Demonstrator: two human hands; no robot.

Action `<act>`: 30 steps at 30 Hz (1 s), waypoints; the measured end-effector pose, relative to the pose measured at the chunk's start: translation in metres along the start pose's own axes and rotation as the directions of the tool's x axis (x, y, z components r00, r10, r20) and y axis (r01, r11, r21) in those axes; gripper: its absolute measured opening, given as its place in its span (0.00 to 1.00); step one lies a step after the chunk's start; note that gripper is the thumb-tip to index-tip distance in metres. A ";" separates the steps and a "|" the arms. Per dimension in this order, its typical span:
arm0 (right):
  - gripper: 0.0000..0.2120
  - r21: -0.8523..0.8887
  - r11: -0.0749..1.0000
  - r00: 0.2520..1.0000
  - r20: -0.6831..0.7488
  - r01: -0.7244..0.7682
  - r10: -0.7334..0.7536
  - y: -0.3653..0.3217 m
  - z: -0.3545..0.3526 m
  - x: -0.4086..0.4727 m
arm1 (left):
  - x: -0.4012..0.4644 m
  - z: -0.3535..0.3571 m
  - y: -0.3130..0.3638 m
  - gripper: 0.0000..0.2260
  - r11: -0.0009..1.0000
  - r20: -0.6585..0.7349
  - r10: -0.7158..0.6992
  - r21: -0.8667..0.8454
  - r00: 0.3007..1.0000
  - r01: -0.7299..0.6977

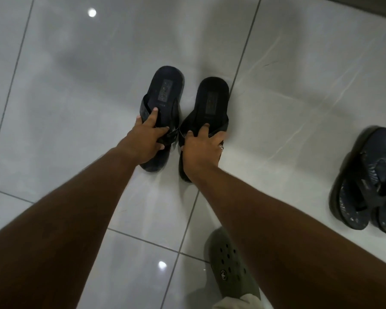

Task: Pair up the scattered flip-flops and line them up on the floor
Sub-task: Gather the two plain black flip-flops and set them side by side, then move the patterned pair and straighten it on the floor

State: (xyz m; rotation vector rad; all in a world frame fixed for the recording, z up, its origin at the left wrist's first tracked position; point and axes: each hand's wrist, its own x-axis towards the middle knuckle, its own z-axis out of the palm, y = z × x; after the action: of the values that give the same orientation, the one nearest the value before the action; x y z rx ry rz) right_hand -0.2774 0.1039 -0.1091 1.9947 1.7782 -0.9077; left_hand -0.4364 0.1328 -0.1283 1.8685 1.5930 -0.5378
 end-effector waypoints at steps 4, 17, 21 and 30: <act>0.22 0.024 1.000 1.000 -0.009 0.002 -0.002 -0.013 0.004 0.001 | 0.001 -0.007 -0.010 0.25 0.999 0.020 0.002 0.037 1.000 -0.003; 0.36 0.078 0.993 0.996 0.009 0.085 -0.086 0.014 -0.024 -0.007 | -0.019 -0.028 -0.006 0.32 0.993 0.034 -0.093 0.081 0.995 0.090; 0.33 0.204 0.970 0.991 -0.019 0.132 -0.130 0.081 -0.050 -0.034 | -0.045 -0.026 0.052 0.36 0.992 -0.065 -0.031 0.116 0.997 0.039; 0.32 0.072 0.958 0.958 -0.042 -0.279 0.282 0.368 -0.099 -0.120 | -0.049 0.035 0.332 0.36 0.936 -0.030 0.345 0.088 0.938 -0.341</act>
State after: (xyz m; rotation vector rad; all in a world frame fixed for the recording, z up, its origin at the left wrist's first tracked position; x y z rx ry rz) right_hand 0.1009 0.0082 -0.0214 2.2577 1.4541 -0.8382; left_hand -0.1176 0.0462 -0.0577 2.1741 1.2445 -0.4121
